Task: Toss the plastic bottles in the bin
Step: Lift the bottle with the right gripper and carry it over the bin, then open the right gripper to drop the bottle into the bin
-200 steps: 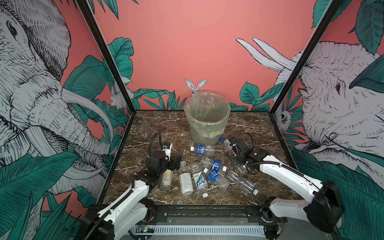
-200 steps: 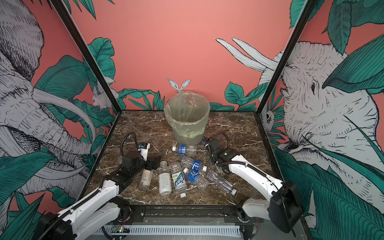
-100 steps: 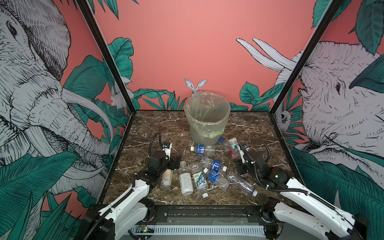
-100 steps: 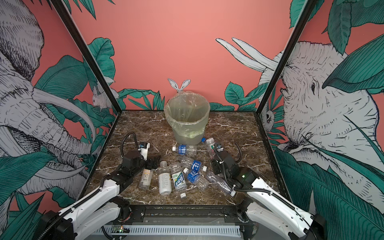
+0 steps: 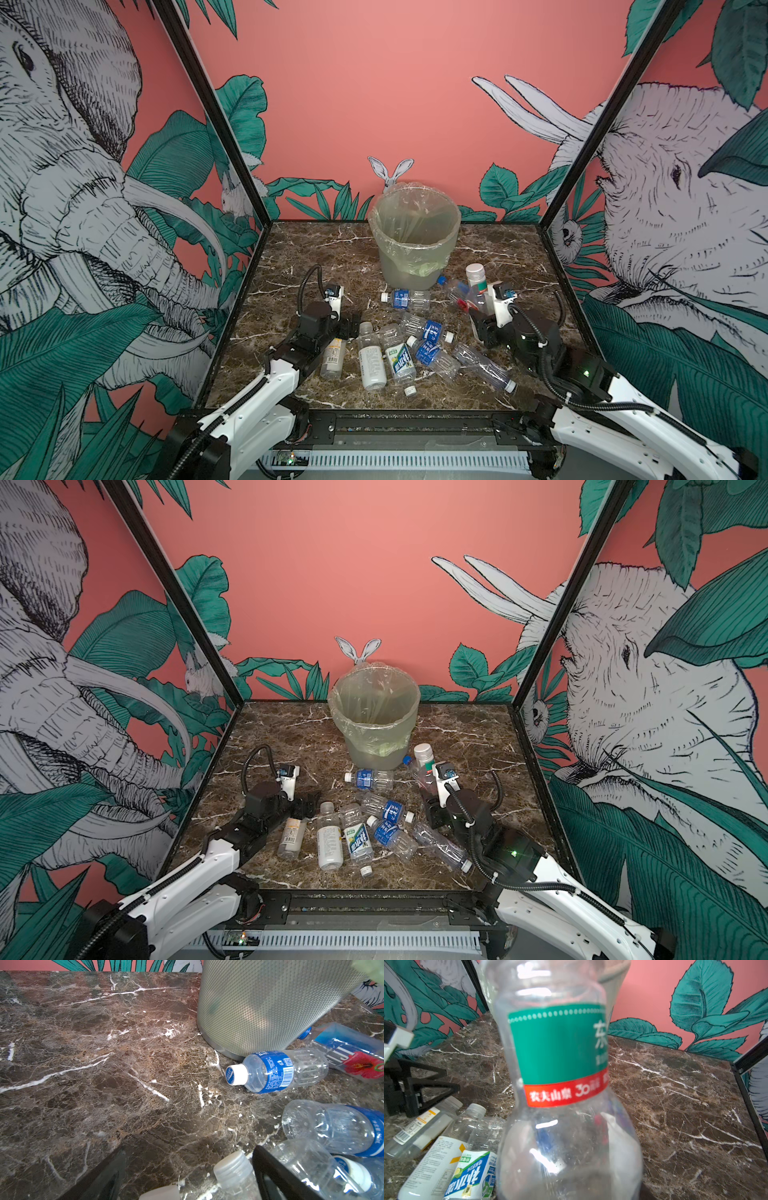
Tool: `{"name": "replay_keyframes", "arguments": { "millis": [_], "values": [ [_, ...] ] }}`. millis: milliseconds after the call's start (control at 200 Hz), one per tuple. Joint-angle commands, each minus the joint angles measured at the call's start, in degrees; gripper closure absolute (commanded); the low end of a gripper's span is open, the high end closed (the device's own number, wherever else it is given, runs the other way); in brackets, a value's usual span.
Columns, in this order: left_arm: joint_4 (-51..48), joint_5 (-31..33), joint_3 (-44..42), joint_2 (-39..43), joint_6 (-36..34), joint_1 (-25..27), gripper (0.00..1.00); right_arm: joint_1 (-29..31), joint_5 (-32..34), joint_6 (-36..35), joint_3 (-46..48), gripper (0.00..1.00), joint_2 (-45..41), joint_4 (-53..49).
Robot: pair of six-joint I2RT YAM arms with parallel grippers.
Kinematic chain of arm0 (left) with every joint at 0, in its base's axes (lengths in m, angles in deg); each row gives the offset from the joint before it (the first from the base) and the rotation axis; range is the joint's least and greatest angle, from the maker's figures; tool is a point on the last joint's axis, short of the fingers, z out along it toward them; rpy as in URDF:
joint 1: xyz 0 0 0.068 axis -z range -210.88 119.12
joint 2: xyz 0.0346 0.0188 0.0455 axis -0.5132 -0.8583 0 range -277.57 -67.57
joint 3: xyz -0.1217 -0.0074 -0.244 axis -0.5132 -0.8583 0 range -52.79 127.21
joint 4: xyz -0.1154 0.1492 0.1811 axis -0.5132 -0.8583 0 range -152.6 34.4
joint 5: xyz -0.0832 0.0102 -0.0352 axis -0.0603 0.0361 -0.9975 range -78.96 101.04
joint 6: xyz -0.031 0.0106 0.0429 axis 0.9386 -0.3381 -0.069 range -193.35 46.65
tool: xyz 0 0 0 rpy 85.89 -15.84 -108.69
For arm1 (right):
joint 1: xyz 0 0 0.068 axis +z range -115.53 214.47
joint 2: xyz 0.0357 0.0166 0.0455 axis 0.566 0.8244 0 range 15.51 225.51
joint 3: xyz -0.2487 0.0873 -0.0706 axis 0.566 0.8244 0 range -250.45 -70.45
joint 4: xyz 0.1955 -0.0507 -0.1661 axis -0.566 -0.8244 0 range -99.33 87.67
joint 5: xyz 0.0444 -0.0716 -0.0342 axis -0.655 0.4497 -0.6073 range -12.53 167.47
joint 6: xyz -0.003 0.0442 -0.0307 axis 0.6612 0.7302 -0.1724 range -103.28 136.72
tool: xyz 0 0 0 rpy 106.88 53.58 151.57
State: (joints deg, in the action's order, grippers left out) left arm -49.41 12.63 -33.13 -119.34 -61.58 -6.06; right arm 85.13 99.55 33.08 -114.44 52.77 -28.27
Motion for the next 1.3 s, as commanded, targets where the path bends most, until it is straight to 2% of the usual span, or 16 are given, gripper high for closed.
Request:
{"name": "replay_keyframes", "arguments": {
  "millis": [0,90,225,325,425,455,485,525,540,545,560,625,795,930,1035,1295],
  "values": [
    [0.66,1.32,-0.79,0.86,-0.43,0.05,0.05,0.50,1.25,-2.56,-4.73,0.47,0.87,4.93],
    [0.21,1.36,-0.33,0.11,-0.41,0.05,0.05,0.49,1.09,-4.48,-10.20,0.48,4.91,5.76],
    [0.21,1.79,0.02,-0.06,-0.61,0.05,0.05,0.34,0.41,-7.95,-23.64,0.49,15.40,6.84],
    [0.66,1.98,-0.02,-0.65,-0.48,-0.32,0.04,-1.37,-1.04,-11.11,-40.70,0.49,28.57,4.64],
    [0.66,1.62,0.35,-1.34,-0.42,-0.62,0.05,-6.48,-5.99,-9.81,-58.00,0.48,43.53,0.75],
    [0.56,1.65,0.40,-1.47,-0.43,-0.73,0.05,-8.02,-7.75,-8.97,-62.56,0.45,47.43,-0.58],
    [0.56,1.58,0.45,-1.49,-0.43,-0.86,0.05,-9.77,-8.93,-8.08,-67.86,0.37,51.97,-2.38],
    [0.40,1.51,0.38,-1.35,-0.34,-1.04,0.05,-11.24,-7.83,-7.55,-74.48,0.20,58.44,-5.29],
    [0.40,1.56,0.38,-1.26,-0.34,-1.08,0.04,-11.75,-7.34,-7.51,-76.96,0.13,59.98,-6.37],
    [0.35,1.57,0.38,-1.24,-0.30,-1.13,0.04,-12.03,-7.22,-7.38,-78.34,0.07,61.34,-7.15],
    [0.32,1.51,0.24,-1.12,-0.26,-1.21,0.05,-12.50,-7.07,-7.22,-79.93,0.03,62.48,-7.89],
    [0.10,1.30,0.07,-0.58,-0.01,-1.48,0.05,-13.56,-4.86,-5.76,-86.34,0.01,66.33,-11.61],
    [-0.40,2.25,-0.17,0.61,0.63,-1.70,0.04,-13.15,-6.27,-4.49,-75.62,0.01,58.54,-2.71],
    [-0.40,3.46,-0.20,0.53,1.97,-1.71,0.01,-12.42,-6.34,-4.94,-70.15,0.01,54.94,-3.68],
    [-1.09,4.54,0.09,0.99,2.81,-1.75,0.00,-11.72,-5.04,-5.48,-63.48,0.01,48.95,-4.40],
    [-2.27,3.73,-0.43,4.45,4.30,-1.70,0.00,-11.93,-3.70,-6.59,-47.81,0.01,39.30,-6.44]
  ]
}}
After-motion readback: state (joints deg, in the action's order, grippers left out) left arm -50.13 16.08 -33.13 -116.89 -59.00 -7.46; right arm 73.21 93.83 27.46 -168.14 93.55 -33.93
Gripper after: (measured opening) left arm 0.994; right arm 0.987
